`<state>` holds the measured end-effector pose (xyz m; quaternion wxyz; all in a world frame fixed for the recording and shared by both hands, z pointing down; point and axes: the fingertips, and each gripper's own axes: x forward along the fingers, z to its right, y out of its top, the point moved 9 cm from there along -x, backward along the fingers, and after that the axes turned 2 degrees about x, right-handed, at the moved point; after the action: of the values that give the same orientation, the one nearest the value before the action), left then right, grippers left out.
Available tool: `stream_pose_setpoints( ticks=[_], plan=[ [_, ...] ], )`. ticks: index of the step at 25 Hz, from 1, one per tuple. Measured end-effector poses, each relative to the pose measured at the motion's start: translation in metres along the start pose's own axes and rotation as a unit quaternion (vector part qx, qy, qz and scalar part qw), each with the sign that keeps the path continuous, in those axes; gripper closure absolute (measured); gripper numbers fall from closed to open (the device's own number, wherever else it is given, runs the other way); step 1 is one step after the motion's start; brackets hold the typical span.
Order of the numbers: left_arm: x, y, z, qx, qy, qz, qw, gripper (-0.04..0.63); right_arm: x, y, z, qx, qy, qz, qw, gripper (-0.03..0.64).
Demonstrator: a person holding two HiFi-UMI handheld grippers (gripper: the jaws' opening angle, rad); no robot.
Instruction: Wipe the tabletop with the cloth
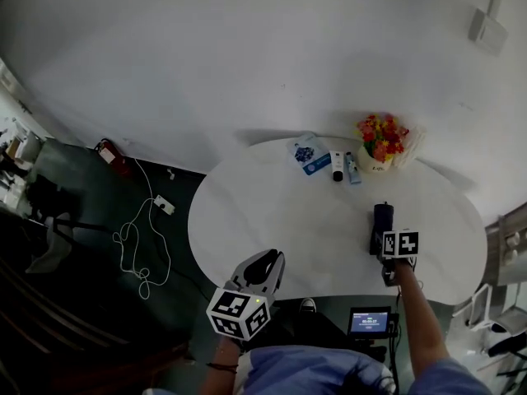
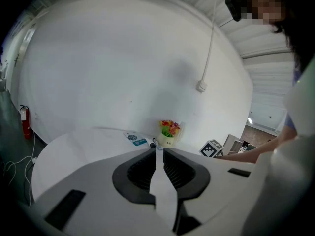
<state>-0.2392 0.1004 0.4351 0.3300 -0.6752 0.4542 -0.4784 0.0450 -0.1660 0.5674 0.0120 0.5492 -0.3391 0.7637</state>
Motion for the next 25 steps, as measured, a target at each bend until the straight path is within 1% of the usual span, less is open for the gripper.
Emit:
stream_pose_setpoints(
  ticks=[4, 7, 9, 15, 21, 23, 25],
  plan=[
    [-0.004, 0.003, -0.022, 0.004, 0.002, -0.01, 0.9999, 0.537, 0.02, 0.006, -0.02, 0.003, -0.012, -0.009, 1.0, 0.534],
    [-0.012, 0.009, -0.048, 0.011, -0.002, -0.018, 0.9998, 0.537, 0.032, 0.017, -0.052, 0.005, -0.008, -0.003, 1.0, 0.534],
    [-0.02, 0.013, -0.068, 0.014, -0.009, -0.025, 0.9996, 0.537, 0.041, 0.023, -0.081, 0.002, -0.004, -0.001, 1.0, 0.534],
    [-0.045, 0.032, -0.139, 0.03, -0.034, -0.041, 0.9981, 0.537, 0.077, 0.043, -0.192, -0.003, 0.018, 0.001, 1.0, 0.534],
    [-0.072, 0.04, -0.21, 0.028, -0.031, -0.045, 0.9981, 0.537, 0.119, 0.067, -0.317, -0.029, 0.048, 0.005, 0.998, 0.534],
    [-0.082, 0.044, -0.23, 0.026, -0.024, -0.042, 0.9985, 0.537, 0.131, 0.073, -0.359, -0.04, 0.07, 0.003, 0.997, 0.534],
    [-0.091, 0.048, -0.248, 0.02, -0.013, -0.037, 0.999, 0.537, 0.143, 0.077, -0.402, -0.055, 0.104, -0.001, 0.993, 0.534]
  ],
)
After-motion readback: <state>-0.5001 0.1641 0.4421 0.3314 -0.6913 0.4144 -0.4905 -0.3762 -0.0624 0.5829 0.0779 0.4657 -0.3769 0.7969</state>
